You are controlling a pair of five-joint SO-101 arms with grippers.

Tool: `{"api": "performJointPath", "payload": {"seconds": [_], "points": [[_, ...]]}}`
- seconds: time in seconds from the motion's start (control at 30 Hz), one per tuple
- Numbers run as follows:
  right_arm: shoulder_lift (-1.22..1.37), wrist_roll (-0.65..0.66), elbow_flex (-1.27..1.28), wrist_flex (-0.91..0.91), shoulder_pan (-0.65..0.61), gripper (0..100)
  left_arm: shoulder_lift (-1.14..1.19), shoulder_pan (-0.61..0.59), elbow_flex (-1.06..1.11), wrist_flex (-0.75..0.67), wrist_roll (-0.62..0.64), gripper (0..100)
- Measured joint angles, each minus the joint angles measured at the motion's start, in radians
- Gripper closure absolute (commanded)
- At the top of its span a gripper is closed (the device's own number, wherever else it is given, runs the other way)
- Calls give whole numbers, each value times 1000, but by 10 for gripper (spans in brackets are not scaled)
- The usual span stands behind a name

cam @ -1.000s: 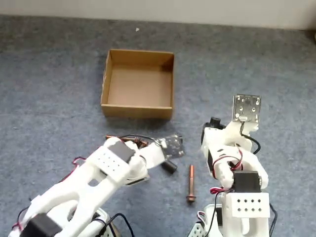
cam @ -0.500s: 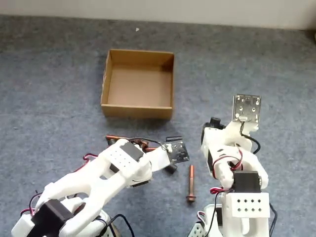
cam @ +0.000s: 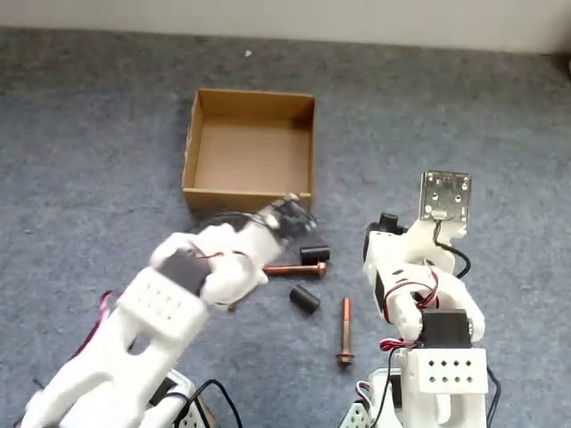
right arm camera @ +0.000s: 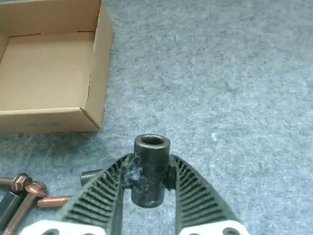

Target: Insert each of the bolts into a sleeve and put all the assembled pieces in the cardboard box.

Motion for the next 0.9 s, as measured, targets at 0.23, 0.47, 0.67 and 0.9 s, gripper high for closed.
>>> {"api": "performJointPath", "payload": {"seconds": [0.23, 0.47, 0.67, 0.9], "points": [[0, 46, 0, 0, -163, 994, -345, -35, -2, 2, 192, 995], [-72, 54, 2, 0, -262, 994, -577, -38, -2, -63, 319, 995], [-295, 57, 2, -15, -374, 994, -684, -41, -2, -172, 434, 995], [-359, 164, 54, -89, -514, 994, -752, -41, -2, -276, 548, 995]]}}
